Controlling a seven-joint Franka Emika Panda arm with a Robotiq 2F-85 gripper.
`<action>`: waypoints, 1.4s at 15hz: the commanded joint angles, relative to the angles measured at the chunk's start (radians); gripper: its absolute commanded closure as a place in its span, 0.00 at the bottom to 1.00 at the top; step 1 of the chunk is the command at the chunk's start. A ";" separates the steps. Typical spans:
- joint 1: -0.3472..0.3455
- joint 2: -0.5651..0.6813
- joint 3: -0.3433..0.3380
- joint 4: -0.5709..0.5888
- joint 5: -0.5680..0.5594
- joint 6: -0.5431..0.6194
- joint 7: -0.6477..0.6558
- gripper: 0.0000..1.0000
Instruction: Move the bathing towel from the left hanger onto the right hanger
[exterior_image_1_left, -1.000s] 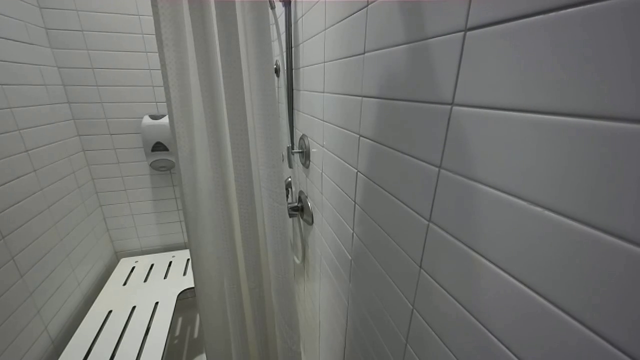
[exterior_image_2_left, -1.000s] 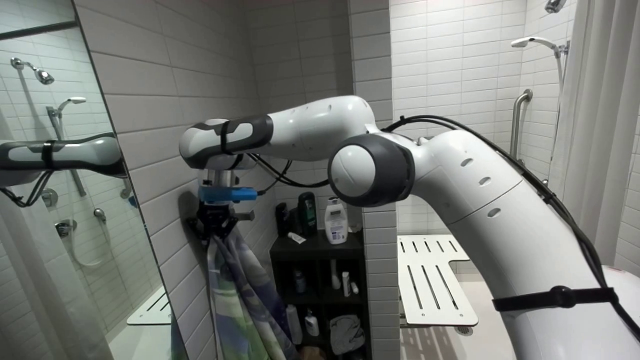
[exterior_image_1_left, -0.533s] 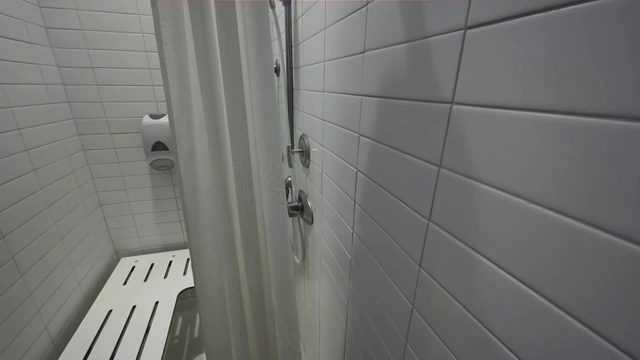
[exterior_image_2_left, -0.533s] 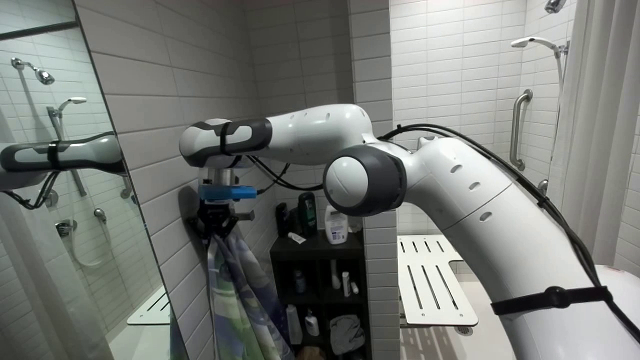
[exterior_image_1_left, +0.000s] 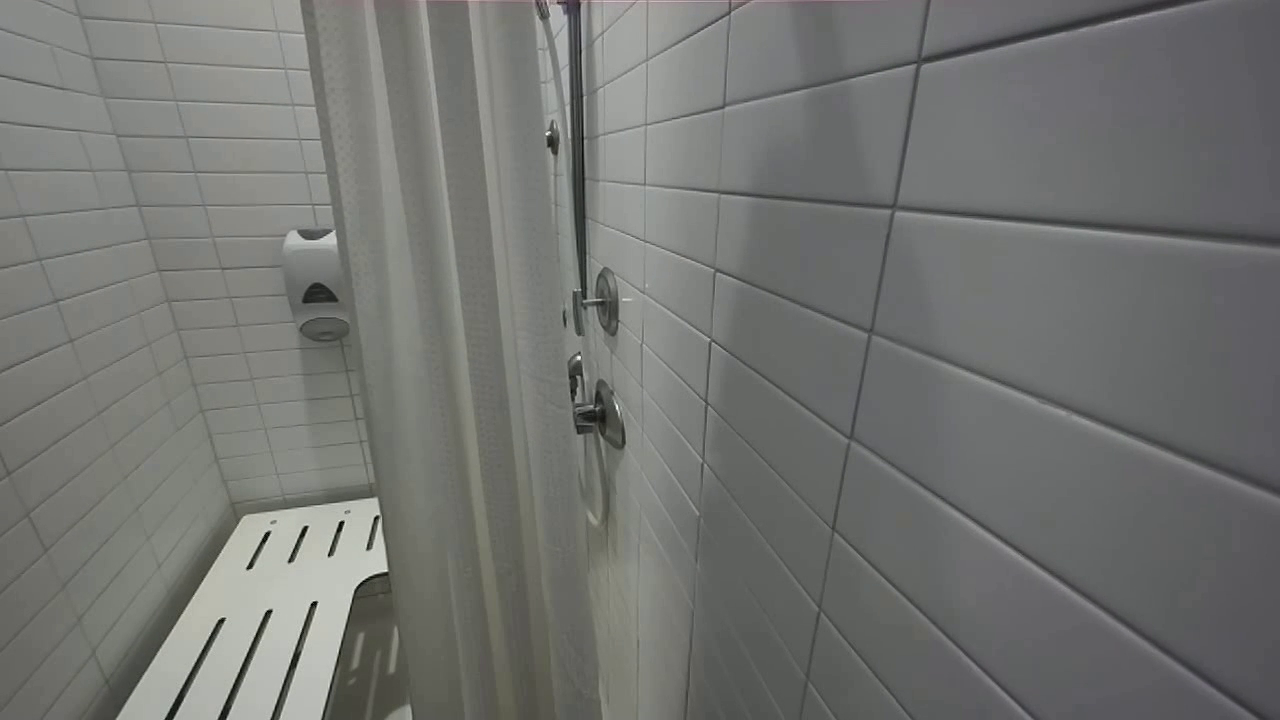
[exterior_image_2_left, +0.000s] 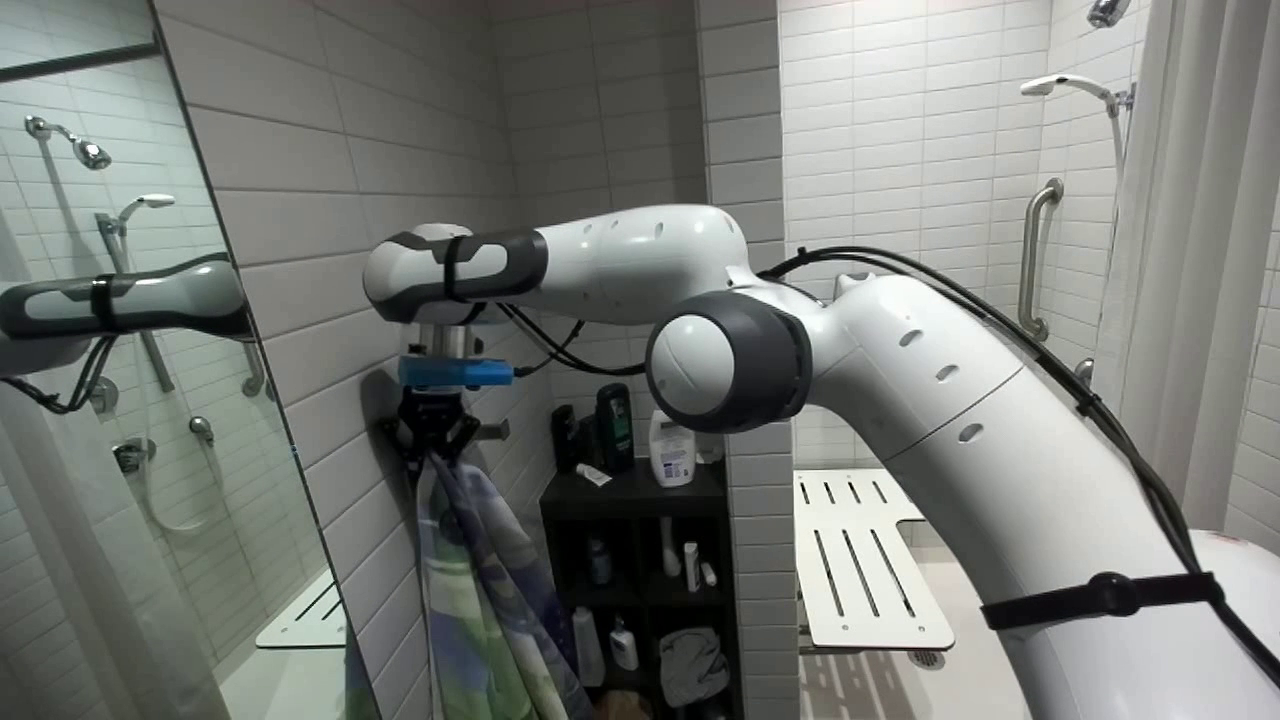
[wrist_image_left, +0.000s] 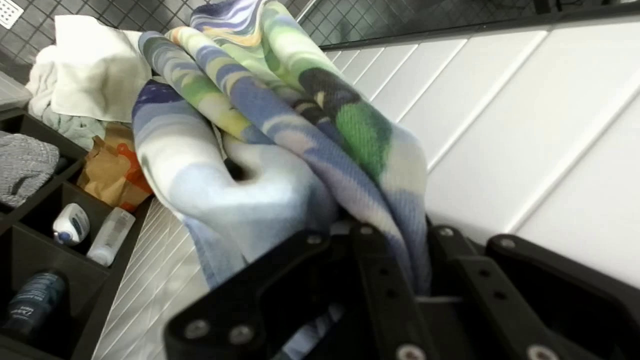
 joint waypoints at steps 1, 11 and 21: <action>-0.001 0.005 -0.036 0.062 -0.037 0.069 0.034 0.96; -0.016 -0.017 -0.043 0.034 -0.032 0.067 0.046 0.96; -0.046 -0.021 -0.045 0.005 -0.004 0.082 0.075 0.96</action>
